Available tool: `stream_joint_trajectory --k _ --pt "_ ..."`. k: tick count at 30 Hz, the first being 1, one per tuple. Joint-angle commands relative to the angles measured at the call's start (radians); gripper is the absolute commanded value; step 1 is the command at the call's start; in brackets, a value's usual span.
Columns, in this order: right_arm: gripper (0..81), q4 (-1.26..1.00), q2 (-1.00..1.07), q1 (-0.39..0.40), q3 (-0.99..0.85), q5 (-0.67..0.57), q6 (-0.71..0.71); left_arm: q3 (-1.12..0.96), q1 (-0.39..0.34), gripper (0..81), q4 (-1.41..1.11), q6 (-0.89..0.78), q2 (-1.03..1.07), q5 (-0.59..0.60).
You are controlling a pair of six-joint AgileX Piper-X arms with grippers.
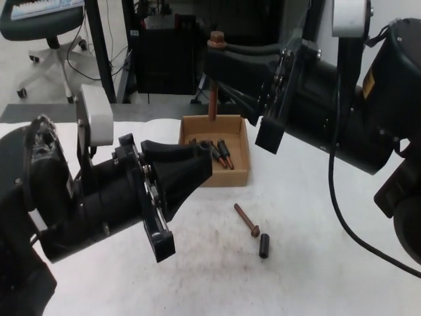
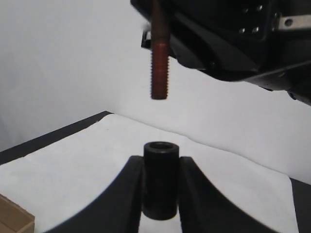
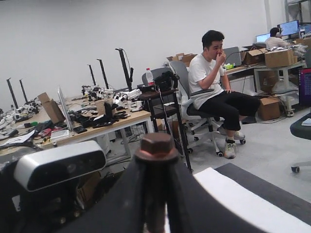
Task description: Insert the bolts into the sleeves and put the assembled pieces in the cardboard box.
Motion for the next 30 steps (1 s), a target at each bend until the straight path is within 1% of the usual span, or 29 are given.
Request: stream_joint_trajectory --k 1,13,30 --pt "0.9 -0.020 0.002 0.002 -0.002 0.009 -0.012 -0.003 0.002 0.2 -0.060 -0.012 -0.003 0.013" --pt "0.9 -0.035 0.039 0.072 -0.002 0.022 -0.012 -0.003 0.002 0.2 -0.072 -0.012 -0.003 0.006" --pt "0.9 -0.114 0.039 0.067 -0.005 0.032 -0.030 -0.003 0.002 0.2 -0.072 -0.012 -0.003 -0.014"
